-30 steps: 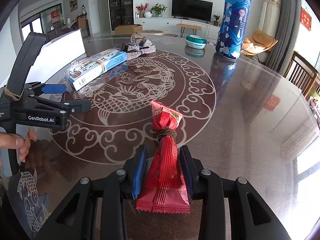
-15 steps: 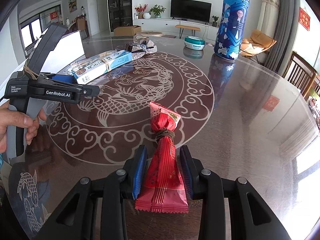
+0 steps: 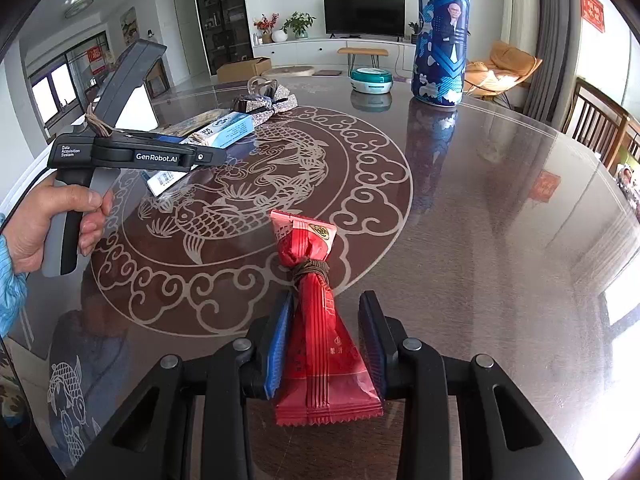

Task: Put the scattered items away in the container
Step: 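Close the left tool on the blue nail-cream box while the right tool holds the red packet, then carry the nail-cream box and red packet over the white container with both tools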

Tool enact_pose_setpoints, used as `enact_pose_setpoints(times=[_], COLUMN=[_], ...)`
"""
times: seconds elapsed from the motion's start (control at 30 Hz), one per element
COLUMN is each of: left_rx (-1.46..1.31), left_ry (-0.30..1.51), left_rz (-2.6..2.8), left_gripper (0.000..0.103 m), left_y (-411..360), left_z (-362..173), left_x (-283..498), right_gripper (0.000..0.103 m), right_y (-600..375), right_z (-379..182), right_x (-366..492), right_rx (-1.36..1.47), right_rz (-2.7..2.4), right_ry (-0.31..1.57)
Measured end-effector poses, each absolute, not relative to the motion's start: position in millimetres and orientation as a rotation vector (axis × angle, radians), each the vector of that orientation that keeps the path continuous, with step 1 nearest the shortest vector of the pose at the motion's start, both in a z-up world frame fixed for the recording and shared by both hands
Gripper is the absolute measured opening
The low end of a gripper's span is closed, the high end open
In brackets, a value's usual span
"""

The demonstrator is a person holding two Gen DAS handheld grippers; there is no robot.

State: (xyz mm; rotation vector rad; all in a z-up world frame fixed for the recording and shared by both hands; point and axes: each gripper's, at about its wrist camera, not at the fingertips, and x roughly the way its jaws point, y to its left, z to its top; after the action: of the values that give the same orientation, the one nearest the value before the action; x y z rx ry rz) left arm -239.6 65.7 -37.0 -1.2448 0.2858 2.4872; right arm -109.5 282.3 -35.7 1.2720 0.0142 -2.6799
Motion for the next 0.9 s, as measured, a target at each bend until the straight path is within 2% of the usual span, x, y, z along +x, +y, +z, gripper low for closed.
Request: enact_pose_setpoints(times=[0.13, 0.3, 0.47, 0.5, 0.53, 0.57, 0.6, 0.83, 0.87, 0.9], left_rx=[-1.241, -1.279, -1.305, -1.320, -1.348, -1.381, -1.396, -1.449, -1.446, -1.434], left_ry=[0.202, 0.125, 0.108, 0.143, 0.164, 0.160, 0.152, 0.196, 0.200, 0.207], left_rz=[2.593, 2.681, 2.696, 2.679, 2.660, 2.632, 2.608, 2.528, 2.521, 2.516], left_gripper=[0.044, 0.044, 0.047, 0.061, 0.079, 0.087, 0.089, 0.088, 0.085, 0.071], left_y=[50, 19, 0, 1, 0, -1, -3, 0, 1, 1], left_z=[-39, -38, -38, -39, -39, -41, -42, -42, -41, -39], left_x=[-187, -98, -72, -73, -75, -78, -80, -83, -82, -81], right_gripper=[0.036, 0.036, 0.038, 0.039, 0.040, 0.041, 0.041, 0.041, 0.041, 0.041], right_y=[286, 277, 261, 261, 261, 261, 261, 274, 273, 271], right_z=[-35, -35, -36, -37, -36, -36, -35, -28, -27, -27], right_x=[-109, -107, -106, -106, -107, -108, -111, -146, -150, -153], right_rx=[1.269, 1.254, 1.245, 1.242, 1.242, 1.251, 1.271, 1.529, 1.546, 1.555], right_rz=[-2.677, -2.657, -2.601, -2.592, -2.577, -2.554, -2.527, -2.384, -2.371, -2.356], right_ry=[-0.021, 0.043, 0.132, 0.133, 0.141, 0.159, 0.178, 0.169, 0.177, 0.193])
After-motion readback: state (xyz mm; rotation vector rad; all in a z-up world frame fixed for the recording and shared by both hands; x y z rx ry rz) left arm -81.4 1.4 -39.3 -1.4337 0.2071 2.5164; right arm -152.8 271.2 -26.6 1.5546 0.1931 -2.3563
